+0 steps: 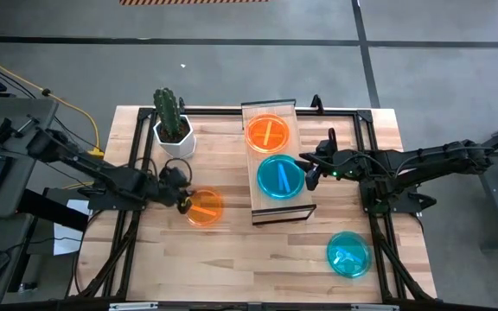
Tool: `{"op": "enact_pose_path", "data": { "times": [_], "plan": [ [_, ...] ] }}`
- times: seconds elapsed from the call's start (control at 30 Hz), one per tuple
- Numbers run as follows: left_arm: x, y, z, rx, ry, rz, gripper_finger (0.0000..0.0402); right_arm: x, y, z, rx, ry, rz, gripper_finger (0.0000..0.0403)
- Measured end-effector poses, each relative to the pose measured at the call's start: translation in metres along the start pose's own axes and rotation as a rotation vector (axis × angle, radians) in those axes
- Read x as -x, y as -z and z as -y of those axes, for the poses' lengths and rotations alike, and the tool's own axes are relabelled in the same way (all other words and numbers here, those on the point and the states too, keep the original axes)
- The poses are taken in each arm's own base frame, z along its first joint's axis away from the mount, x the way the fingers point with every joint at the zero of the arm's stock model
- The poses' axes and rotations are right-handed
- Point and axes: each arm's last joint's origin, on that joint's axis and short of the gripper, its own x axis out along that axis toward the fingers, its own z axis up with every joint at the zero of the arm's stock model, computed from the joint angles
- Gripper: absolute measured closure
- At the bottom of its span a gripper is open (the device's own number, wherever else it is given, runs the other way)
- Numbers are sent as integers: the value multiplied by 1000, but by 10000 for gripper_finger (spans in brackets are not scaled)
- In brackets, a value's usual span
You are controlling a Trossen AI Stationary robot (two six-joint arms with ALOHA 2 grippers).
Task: Place and stack plates onto a shelf
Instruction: Stack the orange plate on top of the orange plates on the shelf
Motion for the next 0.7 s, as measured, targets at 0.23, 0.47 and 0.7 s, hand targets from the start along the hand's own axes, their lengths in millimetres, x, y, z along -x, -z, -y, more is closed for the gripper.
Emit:
{"op": "enact_pose_path", "data": {
  "times": [0.23, 0.47, 0.7],
  "plan": [
    [-10, -2, -15, 78, 27, -46, 220, 0, 0, 0, 0, 0, -1, 265],
    [-14, 0, -18, 95, 33, -110, 220, 0, 0, 0, 0, -1, 0, 265],
    [-22, 6, -16, 128, 23, -192, 219, 0, 0, 0, 0, -1, -1, 265]
  ]
}}
